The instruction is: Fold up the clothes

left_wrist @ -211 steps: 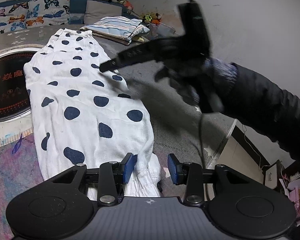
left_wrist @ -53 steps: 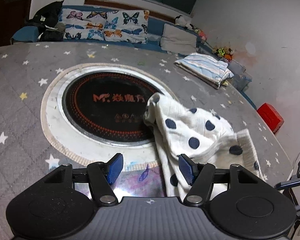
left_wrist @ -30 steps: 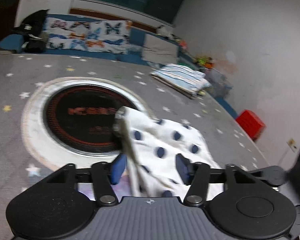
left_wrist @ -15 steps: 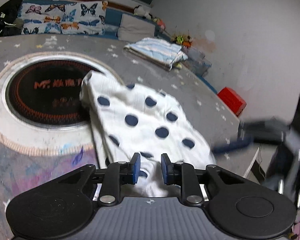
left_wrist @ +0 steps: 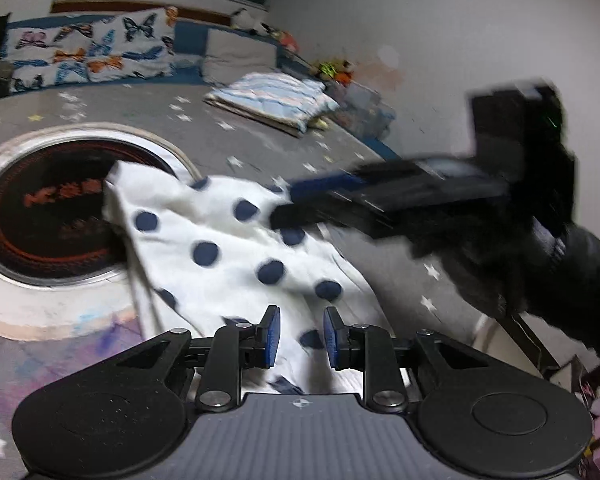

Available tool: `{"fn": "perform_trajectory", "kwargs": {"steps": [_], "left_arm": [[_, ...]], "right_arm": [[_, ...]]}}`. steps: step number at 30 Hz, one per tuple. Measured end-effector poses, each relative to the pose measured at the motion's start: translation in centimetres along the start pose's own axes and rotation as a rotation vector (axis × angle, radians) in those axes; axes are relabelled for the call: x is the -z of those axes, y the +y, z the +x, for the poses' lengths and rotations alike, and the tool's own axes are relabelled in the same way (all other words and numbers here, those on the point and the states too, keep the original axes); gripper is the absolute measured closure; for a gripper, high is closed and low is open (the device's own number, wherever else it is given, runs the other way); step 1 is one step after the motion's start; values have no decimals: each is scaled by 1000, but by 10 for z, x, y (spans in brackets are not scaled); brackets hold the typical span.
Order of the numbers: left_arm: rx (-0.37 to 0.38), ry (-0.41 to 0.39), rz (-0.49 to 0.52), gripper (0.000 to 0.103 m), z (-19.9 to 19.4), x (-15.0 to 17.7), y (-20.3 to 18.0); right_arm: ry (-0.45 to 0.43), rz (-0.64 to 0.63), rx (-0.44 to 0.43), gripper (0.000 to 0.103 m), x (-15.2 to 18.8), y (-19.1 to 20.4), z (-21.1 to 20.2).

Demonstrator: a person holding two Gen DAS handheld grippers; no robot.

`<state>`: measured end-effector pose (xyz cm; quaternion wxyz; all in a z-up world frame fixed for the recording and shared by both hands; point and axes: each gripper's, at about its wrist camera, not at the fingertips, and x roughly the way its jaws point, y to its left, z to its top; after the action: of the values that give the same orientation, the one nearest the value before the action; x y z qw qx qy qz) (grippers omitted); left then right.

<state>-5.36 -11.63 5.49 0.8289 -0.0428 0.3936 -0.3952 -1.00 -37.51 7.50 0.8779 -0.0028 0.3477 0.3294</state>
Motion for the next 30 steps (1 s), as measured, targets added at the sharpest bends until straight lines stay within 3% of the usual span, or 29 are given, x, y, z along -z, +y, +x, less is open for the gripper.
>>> {"fn": "perform_trajectory", "kwargs": {"steps": [5,13,18,22,30], "left_arm": [[12,33,-8,77,8,8,1],[24,43,-26,75,11,13,4],[28,44,-37,73,13,13,6],[33,42,-45,71,13,13,7],[40,30,-58,68,8,12,9]], "right_arm": [[44,-13,-39,57,-9,3,34],[103,3,76,65,-18,-14,78],[77,-30,132,64,-29,-17,83],[56,-85,101,64,-38,-5,73],[122,-185,100,64,-42,18,100]]}}
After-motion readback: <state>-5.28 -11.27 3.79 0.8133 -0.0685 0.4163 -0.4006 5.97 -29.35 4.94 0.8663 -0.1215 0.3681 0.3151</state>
